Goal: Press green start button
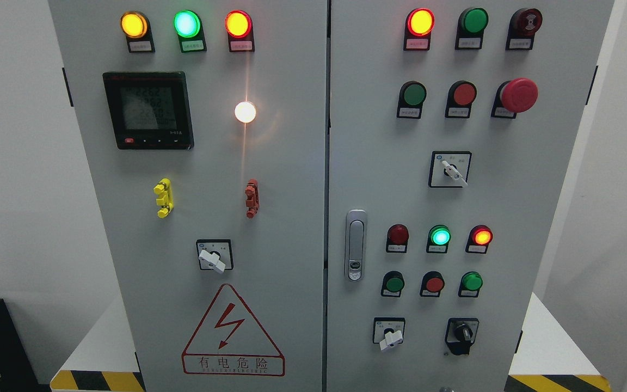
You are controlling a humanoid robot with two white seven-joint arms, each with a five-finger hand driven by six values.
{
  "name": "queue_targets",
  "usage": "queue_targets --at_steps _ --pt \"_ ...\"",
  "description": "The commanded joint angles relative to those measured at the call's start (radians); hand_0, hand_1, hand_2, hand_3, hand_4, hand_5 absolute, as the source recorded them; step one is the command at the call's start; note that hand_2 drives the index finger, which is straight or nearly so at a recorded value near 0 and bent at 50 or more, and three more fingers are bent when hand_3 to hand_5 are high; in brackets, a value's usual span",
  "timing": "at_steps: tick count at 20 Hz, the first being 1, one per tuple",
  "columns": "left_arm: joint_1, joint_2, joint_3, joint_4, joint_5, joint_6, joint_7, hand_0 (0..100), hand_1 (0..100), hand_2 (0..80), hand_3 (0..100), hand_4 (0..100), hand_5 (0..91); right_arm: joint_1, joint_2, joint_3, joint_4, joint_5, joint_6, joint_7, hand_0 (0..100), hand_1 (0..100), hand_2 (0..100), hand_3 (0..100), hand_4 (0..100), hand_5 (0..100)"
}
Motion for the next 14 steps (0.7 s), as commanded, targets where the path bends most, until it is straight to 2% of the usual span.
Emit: queue_targets --at_steps 1,12,14 --pt "-0.023 0.000 0.000 -0.028 0.000 0.000 -0.001 12 56 0.0 0 0 0.0 0.000 0.001 0.000 0.000 0.006 0.000 0.002 0 10 0 0 0 0" --pt "-0.023 0.000 0.000 -0.028 0.000 0.000 -0.001 12 56 0.0 0 0 0.0 -0.002 0.000 0.003 -0.004 0.016 -0.011 0.002 0 10 0 0 0 0" --pt "-0.023 0.000 0.000 -0.028 0.000 0.000 -0.001 12 56 0.0 0 0 0.0 -0.015 0.001 0.000 -0.009 0.043 -0.012 -0.005 0 16 0 2 0 0"
